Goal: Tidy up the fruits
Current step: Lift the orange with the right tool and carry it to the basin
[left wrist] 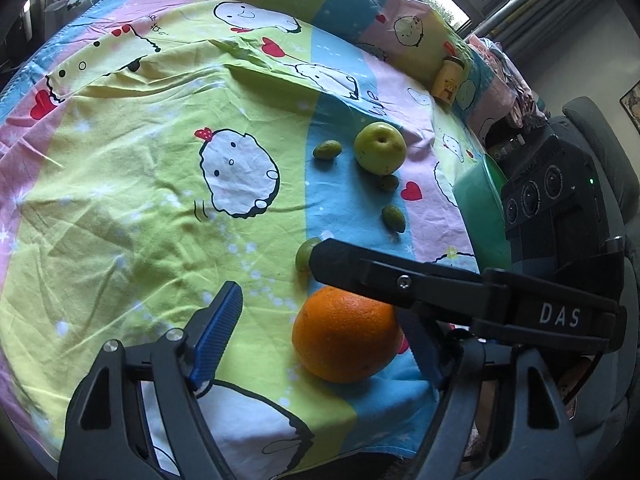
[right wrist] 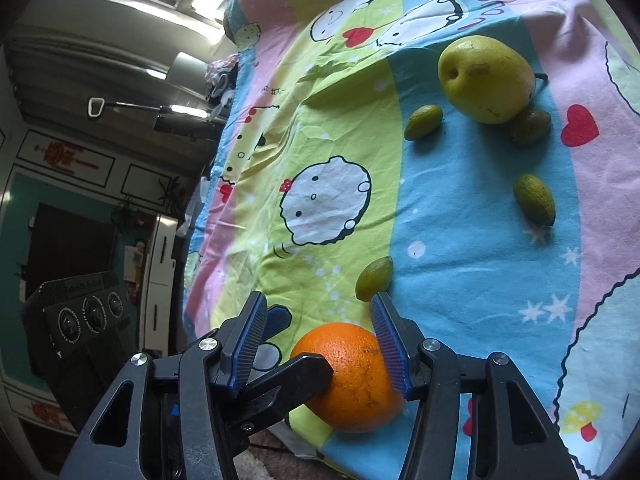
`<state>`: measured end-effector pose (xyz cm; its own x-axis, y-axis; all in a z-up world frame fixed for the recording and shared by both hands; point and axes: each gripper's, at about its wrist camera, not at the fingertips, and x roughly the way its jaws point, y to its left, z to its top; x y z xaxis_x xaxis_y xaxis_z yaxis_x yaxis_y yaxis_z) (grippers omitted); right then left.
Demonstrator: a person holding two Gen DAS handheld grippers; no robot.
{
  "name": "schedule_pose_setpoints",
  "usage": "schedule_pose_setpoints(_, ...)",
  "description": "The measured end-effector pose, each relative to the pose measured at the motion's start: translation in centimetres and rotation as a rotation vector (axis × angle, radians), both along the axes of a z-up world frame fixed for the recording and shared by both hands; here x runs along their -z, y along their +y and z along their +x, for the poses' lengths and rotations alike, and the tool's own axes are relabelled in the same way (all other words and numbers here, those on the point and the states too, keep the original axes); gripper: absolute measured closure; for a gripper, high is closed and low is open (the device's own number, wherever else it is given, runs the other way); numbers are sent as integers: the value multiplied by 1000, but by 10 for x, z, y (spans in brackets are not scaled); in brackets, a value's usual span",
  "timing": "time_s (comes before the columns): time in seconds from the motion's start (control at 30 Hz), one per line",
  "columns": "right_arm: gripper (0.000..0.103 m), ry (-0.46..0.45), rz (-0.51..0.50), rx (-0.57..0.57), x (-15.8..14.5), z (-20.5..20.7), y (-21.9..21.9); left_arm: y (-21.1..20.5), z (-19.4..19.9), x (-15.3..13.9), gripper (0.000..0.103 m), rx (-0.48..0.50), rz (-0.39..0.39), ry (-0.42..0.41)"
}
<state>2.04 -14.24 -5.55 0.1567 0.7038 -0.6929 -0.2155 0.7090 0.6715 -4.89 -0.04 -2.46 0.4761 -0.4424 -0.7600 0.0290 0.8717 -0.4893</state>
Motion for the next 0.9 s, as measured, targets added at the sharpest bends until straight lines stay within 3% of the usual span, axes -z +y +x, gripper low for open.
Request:
schedule_pose_setpoints(0.23,46,48,-16,18,6,1,-6,-9,-4,1,25,63,-26,34)
schedule_pose_setpoints(0.5,45,30,-32,13,1,-8,-18,-27,-7,2,22,132,-12,45)
schedule_pose_setpoints(0.9,44,52,-80,14,12,-7,-18,-38,-1,15,24,152,-3,87)
